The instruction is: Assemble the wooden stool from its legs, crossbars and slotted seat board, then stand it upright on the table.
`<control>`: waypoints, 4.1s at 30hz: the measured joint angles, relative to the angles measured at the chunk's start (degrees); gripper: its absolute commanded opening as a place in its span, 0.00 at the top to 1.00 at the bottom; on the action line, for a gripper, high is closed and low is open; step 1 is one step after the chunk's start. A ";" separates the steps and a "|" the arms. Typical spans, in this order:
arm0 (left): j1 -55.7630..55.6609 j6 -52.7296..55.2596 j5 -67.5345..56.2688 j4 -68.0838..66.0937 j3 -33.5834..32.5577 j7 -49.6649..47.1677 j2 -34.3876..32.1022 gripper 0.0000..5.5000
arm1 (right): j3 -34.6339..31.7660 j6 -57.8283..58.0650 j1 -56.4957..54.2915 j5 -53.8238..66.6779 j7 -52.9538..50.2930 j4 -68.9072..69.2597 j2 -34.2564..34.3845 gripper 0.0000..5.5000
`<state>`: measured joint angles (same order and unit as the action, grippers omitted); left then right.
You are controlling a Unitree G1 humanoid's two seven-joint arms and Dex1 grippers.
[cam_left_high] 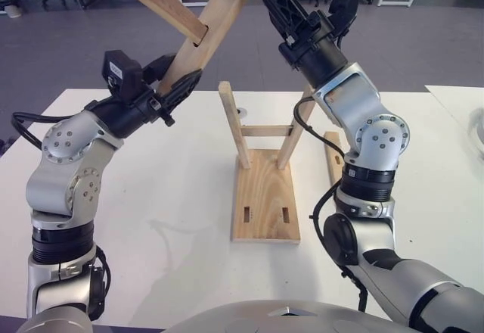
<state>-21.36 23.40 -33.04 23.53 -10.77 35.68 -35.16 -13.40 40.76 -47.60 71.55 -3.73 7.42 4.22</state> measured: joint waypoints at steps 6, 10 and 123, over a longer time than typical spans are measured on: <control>-0.02 0.02 1.96 1.50 3.17 1.88 -1.14 0.63 | 0.27 -0.01 0.20 0.80 -0.69 0.12 0.72 0.53; 0.16 -0.29 1.73 2.72 3.82 4.18 -1.13 0.63 | 0.25 0.74 2.23 2.61 -1.65 0.44 0.56 0.67; -44.97 25.48 -36.76 -27.75 -13.78 -22.74 22.39 0.49 | 18.46 -30.35 7.90 -58.33 29.49 12.61 -30.48 0.62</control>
<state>-66.34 48.89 -69.80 -4.22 -24.55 12.95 -12.77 5.07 10.41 -39.70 13.22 25.76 20.03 -26.26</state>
